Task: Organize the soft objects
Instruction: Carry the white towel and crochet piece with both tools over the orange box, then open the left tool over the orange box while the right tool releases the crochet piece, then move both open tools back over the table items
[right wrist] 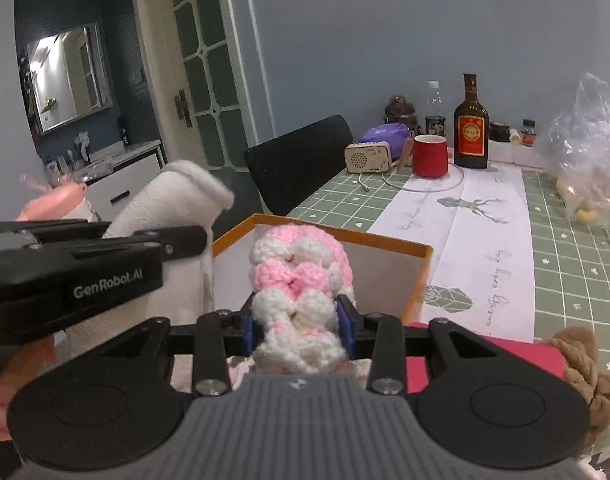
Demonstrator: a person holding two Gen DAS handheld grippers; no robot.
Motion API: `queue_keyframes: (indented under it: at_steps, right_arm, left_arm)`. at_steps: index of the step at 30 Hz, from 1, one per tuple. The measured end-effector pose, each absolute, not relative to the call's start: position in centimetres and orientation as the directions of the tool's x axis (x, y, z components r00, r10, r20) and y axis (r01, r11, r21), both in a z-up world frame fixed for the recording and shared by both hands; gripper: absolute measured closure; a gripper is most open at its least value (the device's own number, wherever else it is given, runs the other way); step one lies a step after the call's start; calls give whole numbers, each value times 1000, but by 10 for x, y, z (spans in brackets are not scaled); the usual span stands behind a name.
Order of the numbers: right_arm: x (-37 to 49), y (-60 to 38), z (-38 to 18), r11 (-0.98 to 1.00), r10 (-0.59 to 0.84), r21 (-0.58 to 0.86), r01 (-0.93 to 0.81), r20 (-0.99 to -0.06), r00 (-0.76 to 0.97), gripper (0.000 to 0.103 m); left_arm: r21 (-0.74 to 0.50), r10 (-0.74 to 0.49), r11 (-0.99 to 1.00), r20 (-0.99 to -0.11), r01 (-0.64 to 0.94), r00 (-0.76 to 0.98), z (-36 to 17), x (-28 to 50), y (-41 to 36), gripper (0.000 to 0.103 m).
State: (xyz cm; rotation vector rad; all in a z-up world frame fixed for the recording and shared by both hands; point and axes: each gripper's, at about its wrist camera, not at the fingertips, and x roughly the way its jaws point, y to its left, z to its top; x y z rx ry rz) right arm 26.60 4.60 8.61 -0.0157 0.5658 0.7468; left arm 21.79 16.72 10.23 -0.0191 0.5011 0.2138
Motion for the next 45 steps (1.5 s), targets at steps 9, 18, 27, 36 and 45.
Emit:
queue_keyframes:
  at_steps: [9, 18, 27, 36, 45]
  right_arm:
    - [269, 54, 79, 731, 647, 196, -654, -505, 572, 65]
    - [277, 72, 64, 750, 612, 179, -637, -552, 566, 65]
    - [280, 71, 64, 751, 622, 214, -624, -547, 561, 43]
    - [260, 59, 86, 735, 651, 205, -646, -479, 588, 26]
    - [243, 41, 111, 735, 666, 204, -647, -399, 630, 14]
  left_arm:
    - [-50, 222, 963, -412, -265, 884, 130, 182, 181, 10]
    - [-65, 224, 963, -356, -263, 907, 151, 158, 185, 10]
    - [-54, 238, 960, -351, -274, 905, 152, 159, 177, 9]
    - [-35, 248, 960, -350, -277, 903, 150, 157, 176, 10]
    - [-67, 243, 956, -371, -286, 896, 149, 156, 180, 10]
